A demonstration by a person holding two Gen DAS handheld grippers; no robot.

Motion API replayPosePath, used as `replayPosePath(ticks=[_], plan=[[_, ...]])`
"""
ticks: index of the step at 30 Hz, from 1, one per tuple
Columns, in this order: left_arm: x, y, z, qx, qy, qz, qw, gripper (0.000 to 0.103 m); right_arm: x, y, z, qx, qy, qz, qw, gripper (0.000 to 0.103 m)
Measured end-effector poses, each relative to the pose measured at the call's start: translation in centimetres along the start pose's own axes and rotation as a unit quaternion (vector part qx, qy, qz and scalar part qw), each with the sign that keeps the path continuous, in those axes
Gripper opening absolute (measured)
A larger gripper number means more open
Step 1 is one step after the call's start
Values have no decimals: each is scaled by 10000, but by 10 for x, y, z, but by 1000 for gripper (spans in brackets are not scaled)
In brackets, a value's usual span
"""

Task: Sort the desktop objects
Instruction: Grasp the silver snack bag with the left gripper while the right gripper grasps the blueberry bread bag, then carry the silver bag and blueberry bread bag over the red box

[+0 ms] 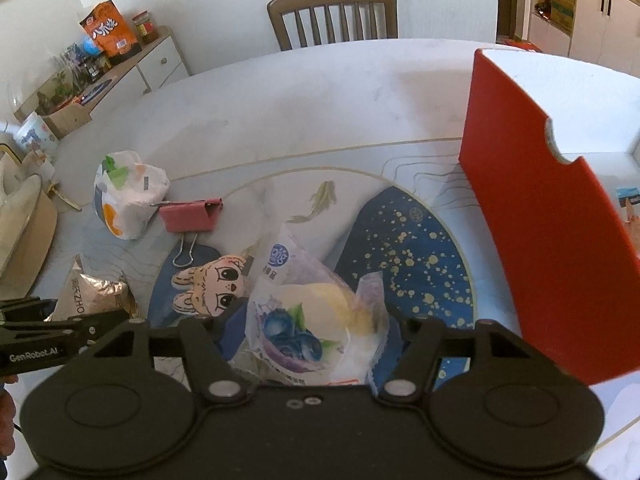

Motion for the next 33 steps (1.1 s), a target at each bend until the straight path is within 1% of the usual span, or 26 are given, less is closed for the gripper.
replayPosePath(ticks=[7, 18, 26, 33], plan=[[-2, -16, 2, 18, -182, 136, 9997, 48, -4, -19, 4, -109, 36, 90, 9999, 65], [-5, -44, 21, 96, -376, 412, 9984, 48, -9, -53, 14, -294, 22, 247, 9993, 65], [-8, -58, 53, 285, -361, 538, 9975, 48, -14, -75, 33, -441, 122, 348, 9983, 65], [-11, -59, 89, 424, -303, 578, 9970, 48, -22, -94, 56, -533, 93, 453, 9975, 65]])
Point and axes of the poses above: each gripper's, at about its wrist camera, not at the fingertips, and y roughly the way its jaws point, z to its right, x to its underside, the point moved 5 cm from there along y, roughly the way its jaws point, and after that the axes turned 14 degrees about x, right-handed, at the moved point
